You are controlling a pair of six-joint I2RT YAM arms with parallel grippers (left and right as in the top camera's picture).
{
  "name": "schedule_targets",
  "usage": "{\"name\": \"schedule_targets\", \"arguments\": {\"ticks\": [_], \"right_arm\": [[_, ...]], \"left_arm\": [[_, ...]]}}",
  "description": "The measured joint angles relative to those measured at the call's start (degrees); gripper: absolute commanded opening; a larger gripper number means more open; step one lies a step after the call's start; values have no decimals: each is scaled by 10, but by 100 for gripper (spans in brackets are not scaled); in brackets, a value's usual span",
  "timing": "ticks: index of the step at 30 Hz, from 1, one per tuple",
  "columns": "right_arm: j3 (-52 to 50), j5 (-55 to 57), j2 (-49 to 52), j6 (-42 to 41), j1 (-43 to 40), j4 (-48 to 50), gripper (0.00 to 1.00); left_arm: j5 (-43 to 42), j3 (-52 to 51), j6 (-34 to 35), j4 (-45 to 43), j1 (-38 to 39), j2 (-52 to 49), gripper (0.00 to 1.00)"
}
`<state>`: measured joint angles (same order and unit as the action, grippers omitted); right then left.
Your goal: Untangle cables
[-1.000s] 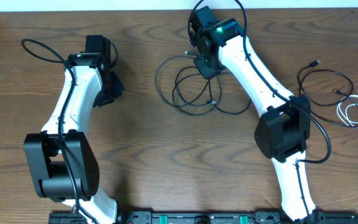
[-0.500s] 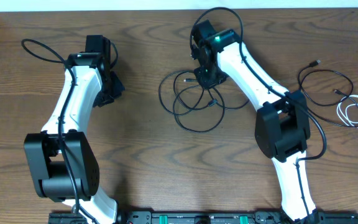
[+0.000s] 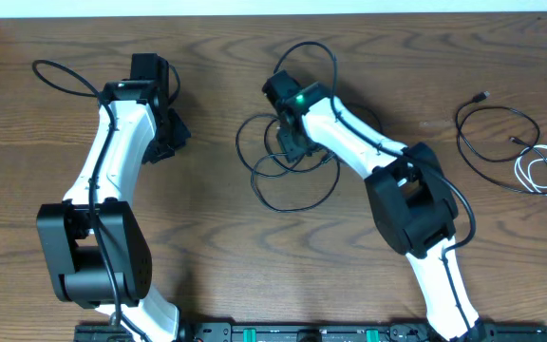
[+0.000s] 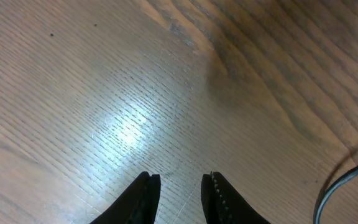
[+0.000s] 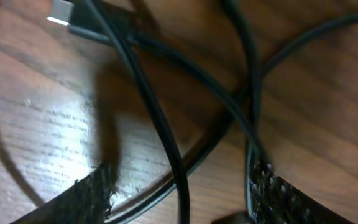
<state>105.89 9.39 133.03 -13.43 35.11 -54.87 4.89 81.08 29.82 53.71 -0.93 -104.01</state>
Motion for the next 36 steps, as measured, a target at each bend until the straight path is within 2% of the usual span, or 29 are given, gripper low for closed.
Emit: {"name": "schedule_targets", "arguments": {"ticks": [4,7,19,23,24,32,36], "right_arm": [[-7,16,-3,-2,1,1,58],[-8,16,-4,-2,-5,-10,58],[-10,-56,-5,43,-53,-26,69],[-12,-83,-5,56,-67,-30,64],[-12,-86,-5,59,-69,-32,59],[-4,-101,-5,85,-74,-64,73],[27,-95,-5,90,-74,-68,77]], "left_arm": [[0,0,0,0,0,0,28],[0,0,0,0,0,0,29],[0,0,0,1,0,0,28],[0,0,0,1,0,0,28],[0,0,0,1,0,0,28],[0,0,0,1,0,0,28],[0,0,0,1,0,0,28]]}}
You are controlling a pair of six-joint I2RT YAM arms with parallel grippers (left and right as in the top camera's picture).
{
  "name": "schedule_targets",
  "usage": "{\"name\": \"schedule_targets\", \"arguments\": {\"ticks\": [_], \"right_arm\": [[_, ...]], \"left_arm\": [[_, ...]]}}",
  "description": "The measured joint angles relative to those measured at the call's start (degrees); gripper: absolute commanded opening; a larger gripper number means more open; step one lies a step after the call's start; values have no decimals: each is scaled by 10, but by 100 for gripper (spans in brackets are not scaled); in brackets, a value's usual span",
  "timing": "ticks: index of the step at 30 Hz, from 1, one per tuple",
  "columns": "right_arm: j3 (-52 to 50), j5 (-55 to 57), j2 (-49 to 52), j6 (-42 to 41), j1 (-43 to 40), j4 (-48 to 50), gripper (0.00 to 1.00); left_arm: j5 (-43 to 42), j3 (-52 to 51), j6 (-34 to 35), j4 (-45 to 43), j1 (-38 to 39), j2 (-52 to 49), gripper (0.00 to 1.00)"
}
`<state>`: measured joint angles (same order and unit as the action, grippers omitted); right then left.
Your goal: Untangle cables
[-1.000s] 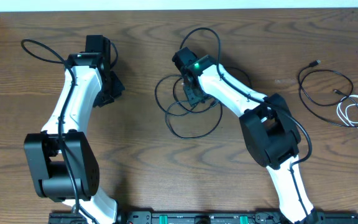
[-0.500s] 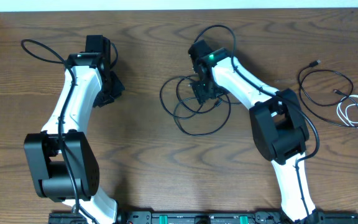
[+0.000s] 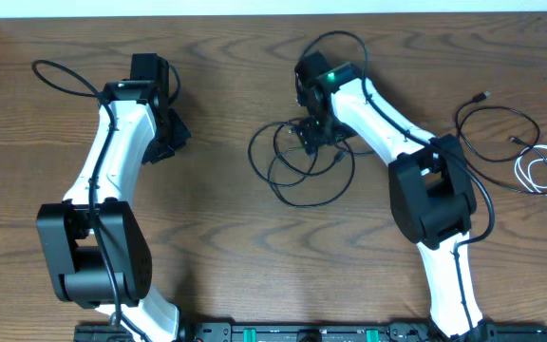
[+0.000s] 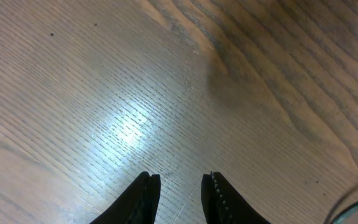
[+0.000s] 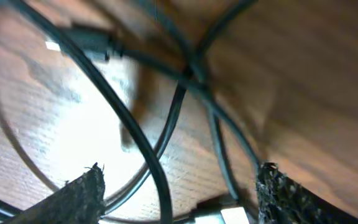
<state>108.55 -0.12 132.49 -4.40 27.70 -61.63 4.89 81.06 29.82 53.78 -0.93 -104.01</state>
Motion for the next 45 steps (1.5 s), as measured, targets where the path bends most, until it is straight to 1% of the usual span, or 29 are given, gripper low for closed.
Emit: {"name": "schedule_targets", "arguments": {"ticks": [7,13,21,22,26,27,31,32,33,35,36,38,40,41,45], "right_arm": [[8,26,0,15,0,-7,85],[8,35,0,21,-2,-7,82],[8,20,1,21,-2,-7,82],[8,19,2,21,-2,-7,81],[8,16,22,19,-2,-10,66],[10,11,29,17,-2,-17,60],[14,10,32,17,-2,-30,45],[15,10,32,17,-2,-34,39],[16,9,32,17,-2,-39,35],[17,4,33,17,-2,-45,17],[17,3,33,16,-2,-48,14],[17,0,33,16,-1,-51,12],[17,-1,33,18,-1,-52,4],[17,-1,33,19,-1,-52,1],[18,-1,33,19,-1,-55,1]], "left_arm": [[0,0,0,0,0,0,28],[0,0,0,0,0,0,28],[0,0,0,0,0,0,28],[0,0,0,0,0,0,29],[0,0,0,0,0,0,28],[0,0,0,0,0,0,28],[0,0,0,0,0,0,28],[0,0,0,0,0,0,29],[0,0,0,0,0,0,28],[0,0,0,0,0,0,28],[0,0,0,0,0,0,28],[0,0,0,0,0,0,28],[0,0,0,0,0,0,29],[0,0,0,0,0,0,28],[0,0,0,0,0,0,29]]}}
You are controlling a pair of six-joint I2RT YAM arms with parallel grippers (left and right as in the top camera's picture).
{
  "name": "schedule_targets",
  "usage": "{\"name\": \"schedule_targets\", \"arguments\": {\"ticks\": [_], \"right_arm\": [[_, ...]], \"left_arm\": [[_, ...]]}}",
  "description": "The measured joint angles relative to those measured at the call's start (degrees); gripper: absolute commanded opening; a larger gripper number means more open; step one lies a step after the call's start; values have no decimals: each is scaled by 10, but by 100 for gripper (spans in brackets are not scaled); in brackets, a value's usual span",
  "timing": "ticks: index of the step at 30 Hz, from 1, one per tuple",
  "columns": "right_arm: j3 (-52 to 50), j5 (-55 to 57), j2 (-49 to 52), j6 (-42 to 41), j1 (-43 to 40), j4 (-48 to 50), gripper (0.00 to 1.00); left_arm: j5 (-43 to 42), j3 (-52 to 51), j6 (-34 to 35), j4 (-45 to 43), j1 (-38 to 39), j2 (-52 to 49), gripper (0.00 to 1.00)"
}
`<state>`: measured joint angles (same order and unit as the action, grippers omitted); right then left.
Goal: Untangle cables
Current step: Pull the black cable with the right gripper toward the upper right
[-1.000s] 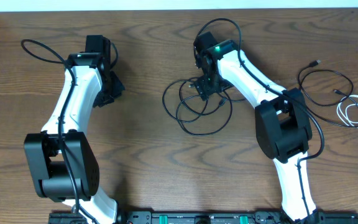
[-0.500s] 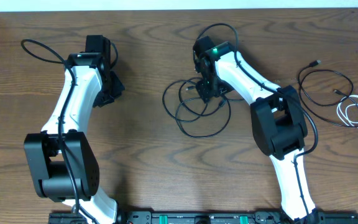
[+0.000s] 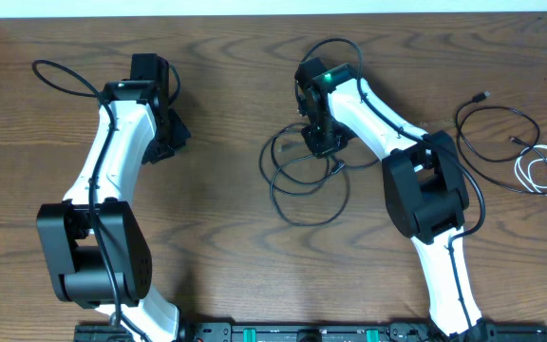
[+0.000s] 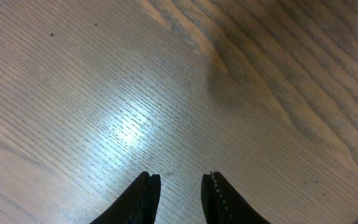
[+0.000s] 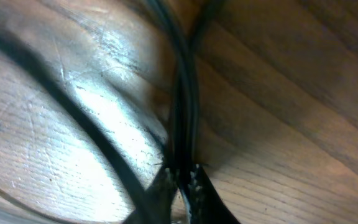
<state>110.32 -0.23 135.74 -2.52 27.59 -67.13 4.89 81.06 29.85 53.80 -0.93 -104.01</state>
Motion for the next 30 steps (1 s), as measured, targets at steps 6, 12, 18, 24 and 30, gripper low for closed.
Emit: {"name": "schedule_targets", "arguments": {"ticks": [6,12,18,24,30], "right_arm": [[7,5,1,2,0,-31,1],[23,10,-31,5,0,-34,1],[31,18,-139,13,-1,-33,1],[40,54,-199,17,-15,-21,1],[40,78,-200,17,-45,-21,1]], "left_arm": [[0,0,0,0,0,0,28],[0,0,0,0,0,0,28],[0,0,0,0,0,0,28],[0,0,0,0,0,0,28],[0,0,0,0,0,0,28]]}}
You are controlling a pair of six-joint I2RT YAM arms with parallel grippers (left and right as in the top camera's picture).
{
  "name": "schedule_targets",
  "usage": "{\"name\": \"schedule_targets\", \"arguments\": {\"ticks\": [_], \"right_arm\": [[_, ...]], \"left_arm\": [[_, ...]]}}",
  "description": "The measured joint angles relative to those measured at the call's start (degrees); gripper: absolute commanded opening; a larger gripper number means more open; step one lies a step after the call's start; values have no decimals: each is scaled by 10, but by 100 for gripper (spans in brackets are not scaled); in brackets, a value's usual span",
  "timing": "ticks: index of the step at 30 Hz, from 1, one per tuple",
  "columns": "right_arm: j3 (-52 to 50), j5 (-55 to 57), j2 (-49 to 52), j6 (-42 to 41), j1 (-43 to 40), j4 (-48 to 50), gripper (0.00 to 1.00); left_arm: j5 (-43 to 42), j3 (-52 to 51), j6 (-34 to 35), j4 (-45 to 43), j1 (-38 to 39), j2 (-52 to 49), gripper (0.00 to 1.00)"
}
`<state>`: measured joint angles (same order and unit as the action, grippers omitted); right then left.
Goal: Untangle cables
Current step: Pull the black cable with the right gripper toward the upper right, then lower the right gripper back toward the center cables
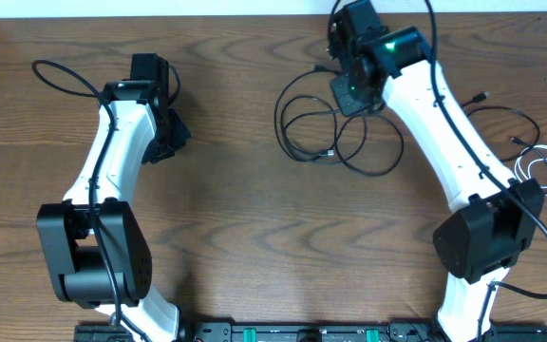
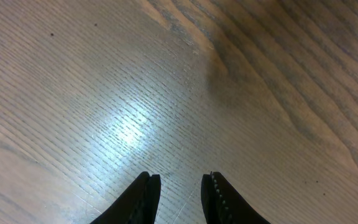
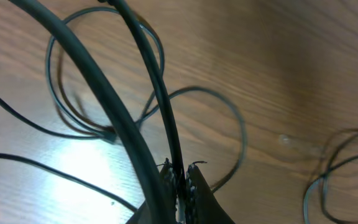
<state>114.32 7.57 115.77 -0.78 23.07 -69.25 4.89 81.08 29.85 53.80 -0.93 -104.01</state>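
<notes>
A tangle of black cables (image 1: 335, 133) lies in loops on the wooden table at upper middle. My right gripper (image 1: 348, 95) is above it, shut on one black cable (image 3: 160, 106) that rises from the loops through its fingertips (image 3: 179, 171). A second, thicker-looking black strand (image 3: 104, 106) runs beside the jaws. My left gripper (image 2: 180, 180) is open over bare wood at the upper left (image 1: 169, 133), with nothing between its fingers.
At the right edge lie a separate black cable (image 1: 497, 128) and a coiled white cable (image 1: 544, 171). A black lead (image 1: 65, 76) loops off the left arm. The table's far edge (image 1: 254, 15) runs along the top.
My right gripper, shut on a black cable, has moved up and toward the far right. The loops of the tangle have shifted with it and spread. The left arm has not moved.
My right gripper was open low over the tangle at the table's middle. Then it stood further right, still open among the strands. Then it was shut on one black cable. Now it holds that cable raised near the far edge, loops trailing below. The left gripper stayed open throughout.
</notes>
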Motion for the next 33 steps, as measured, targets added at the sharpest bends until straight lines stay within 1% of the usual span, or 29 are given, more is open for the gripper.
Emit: {"name": "schedule_targets", "arguments": {"ticks": [6,11,14,17,21,26,27,29,31,33], "right_arm": [[0,15,0,0,-44,33,1],[0,25,0,-2,-111,45,1],[0,-2,0,-6,-161,35,1],[0,-49,0,-10,-192,17,1],[0,-108,0,-11,-197,-1,1],[-9,-144,0,15,-169,0,2],[-15,-146,0,22,-163,0,3],[-38,-152,0,44,-150,4,13],[-68,-156,0,71,-139,26,20],[-92,-158,0,100,-134,52,22]], "left_arm": [[0,0,0,0,0,0,28],[0,0,0,0,0,0,28],[0,0,0,0,0,0,28],[0,0,0,0,0,0,29],[0,0,0,0,0,0,29],[0,0,0,0,0,0,28],[0,0,0,0,0,0,29],[0,0,0,0,0,0,29],[0,0,0,0,0,0,28],[0,0,0,0,0,0,28]]}}
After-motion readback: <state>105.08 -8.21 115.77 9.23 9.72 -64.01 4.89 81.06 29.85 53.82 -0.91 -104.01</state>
